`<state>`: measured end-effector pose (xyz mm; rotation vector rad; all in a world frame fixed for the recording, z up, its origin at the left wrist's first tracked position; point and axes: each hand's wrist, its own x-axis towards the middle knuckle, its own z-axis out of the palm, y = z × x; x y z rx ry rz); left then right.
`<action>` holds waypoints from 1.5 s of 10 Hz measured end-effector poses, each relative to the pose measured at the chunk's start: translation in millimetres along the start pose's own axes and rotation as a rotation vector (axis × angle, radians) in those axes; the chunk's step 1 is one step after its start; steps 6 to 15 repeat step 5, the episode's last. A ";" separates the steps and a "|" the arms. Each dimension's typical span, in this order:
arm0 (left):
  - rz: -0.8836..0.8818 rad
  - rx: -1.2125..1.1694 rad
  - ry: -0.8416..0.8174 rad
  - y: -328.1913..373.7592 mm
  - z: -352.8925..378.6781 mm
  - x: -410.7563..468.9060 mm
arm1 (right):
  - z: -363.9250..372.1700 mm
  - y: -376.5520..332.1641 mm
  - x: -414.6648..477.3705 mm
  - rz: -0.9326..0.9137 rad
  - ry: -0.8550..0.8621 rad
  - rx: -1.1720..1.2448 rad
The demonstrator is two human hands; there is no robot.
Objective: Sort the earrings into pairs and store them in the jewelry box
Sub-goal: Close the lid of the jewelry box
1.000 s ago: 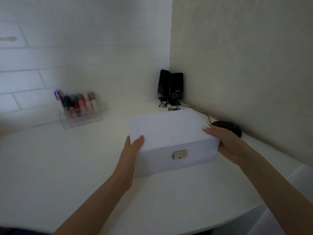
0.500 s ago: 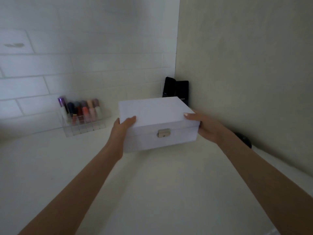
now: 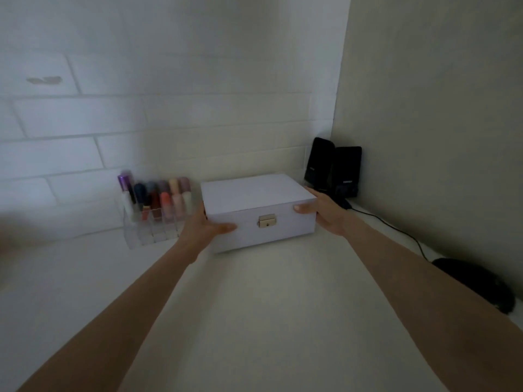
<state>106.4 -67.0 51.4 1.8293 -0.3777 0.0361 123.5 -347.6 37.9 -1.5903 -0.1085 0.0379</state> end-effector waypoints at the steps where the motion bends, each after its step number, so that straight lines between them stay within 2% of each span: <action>1: 0.073 0.145 0.133 4.6 6.0 1.1 | 4.5 2.8 12.0 -0.038 0.054 0.022; 2: 0.103 0.238 0.232 5.5 15.9 -2.5 | 5.8 3.2 17.2 -0.089 0.171 -0.045; 3: 0.153 0.255 0.331 6.0 24.7 -11.0 | 7.9 2.1 12.0 -0.065 0.252 -0.177; 4: 0.073 0.266 0.312 -4.0 22.0 -9.2 | 23.8 -3.7 3.7 -0.031 0.412 -0.435; 5: 0.117 0.336 0.251 13.2 15.3 -30.2 | 54.2 -31.1 -34.9 -0.231 0.547 -0.554; 15: 0.117 0.336 0.251 13.2 15.3 -30.2 | 54.2 -31.1 -34.9 -0.231 0.547 -0.554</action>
